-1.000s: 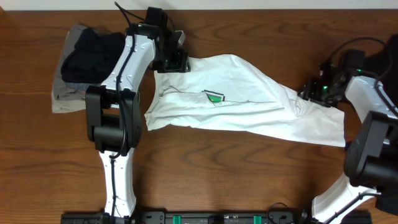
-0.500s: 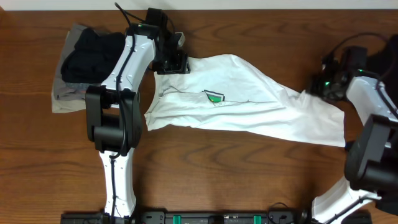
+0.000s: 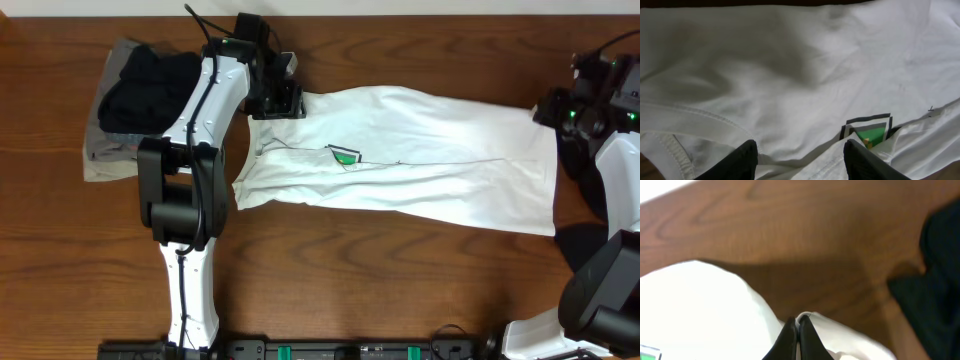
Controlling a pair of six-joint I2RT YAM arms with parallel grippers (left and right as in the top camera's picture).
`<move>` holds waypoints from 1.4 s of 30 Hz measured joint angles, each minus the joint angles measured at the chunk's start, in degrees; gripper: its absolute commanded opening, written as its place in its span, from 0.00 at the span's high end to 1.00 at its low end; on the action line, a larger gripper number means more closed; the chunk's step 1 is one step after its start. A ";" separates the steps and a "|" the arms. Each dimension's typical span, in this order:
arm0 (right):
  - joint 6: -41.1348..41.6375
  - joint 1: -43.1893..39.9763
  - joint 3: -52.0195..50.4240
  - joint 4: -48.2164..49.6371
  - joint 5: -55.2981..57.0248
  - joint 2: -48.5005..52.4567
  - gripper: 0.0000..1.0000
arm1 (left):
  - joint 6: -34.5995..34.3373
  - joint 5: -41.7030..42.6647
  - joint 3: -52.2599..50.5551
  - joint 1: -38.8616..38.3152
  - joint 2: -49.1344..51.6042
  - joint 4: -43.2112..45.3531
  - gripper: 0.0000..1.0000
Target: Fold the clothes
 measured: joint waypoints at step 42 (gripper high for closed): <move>5.90 0.00 -2.05 -21.84 13.92 0.00 0.67 | 11.98 -0.02 6.91 0.00 -0.02 -1.42 0.27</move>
